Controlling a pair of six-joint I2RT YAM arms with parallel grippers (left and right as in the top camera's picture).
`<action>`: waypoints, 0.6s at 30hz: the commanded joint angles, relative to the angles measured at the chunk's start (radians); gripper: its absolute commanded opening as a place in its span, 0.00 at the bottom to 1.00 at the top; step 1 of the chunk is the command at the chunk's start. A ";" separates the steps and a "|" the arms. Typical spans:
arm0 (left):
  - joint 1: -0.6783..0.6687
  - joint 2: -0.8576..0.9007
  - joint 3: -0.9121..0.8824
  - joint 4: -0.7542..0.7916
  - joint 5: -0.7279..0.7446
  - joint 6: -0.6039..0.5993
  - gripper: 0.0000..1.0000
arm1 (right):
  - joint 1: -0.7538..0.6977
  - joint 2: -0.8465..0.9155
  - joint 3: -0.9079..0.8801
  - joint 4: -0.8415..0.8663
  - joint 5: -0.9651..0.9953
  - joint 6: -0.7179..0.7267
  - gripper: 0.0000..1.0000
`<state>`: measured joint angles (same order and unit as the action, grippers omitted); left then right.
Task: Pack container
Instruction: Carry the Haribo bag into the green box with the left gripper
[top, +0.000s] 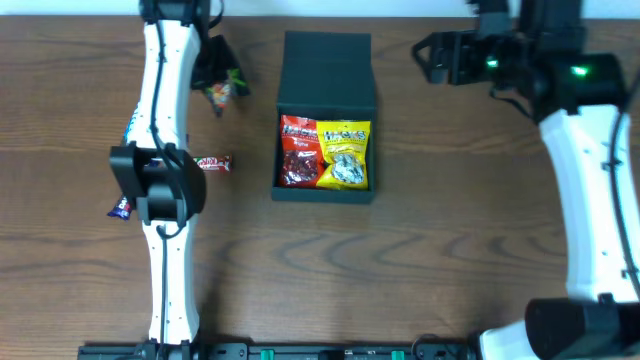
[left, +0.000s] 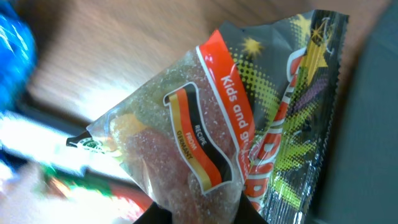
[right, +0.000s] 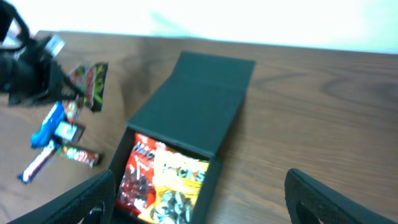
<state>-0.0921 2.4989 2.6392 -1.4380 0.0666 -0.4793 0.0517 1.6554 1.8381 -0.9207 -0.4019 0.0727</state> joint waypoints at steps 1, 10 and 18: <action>-0.066 -0.008 0.042 -0.036 0.083 -0.284 0.06 | -0.056 -0.073 0.002 -0.009 -0.006 0.021 0.88; -0.281 -0.008 0.040 -0.093 0.135 -0.634 0.06 | -0.146 -0.107 0.002 -0.076 -0.006 0.019 0.89; -0.436 -0.008 0.039 -0.164 0.052 -0.801 0.06 | -0.177 -0.107 0.002 -0.140 -0.006 -0.011 0.89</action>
<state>-0.5152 2.4989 2.6637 -1.5894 0.1574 -1.2011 -0.1173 1.5547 1.8381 -1.0557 -0.4042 0.0784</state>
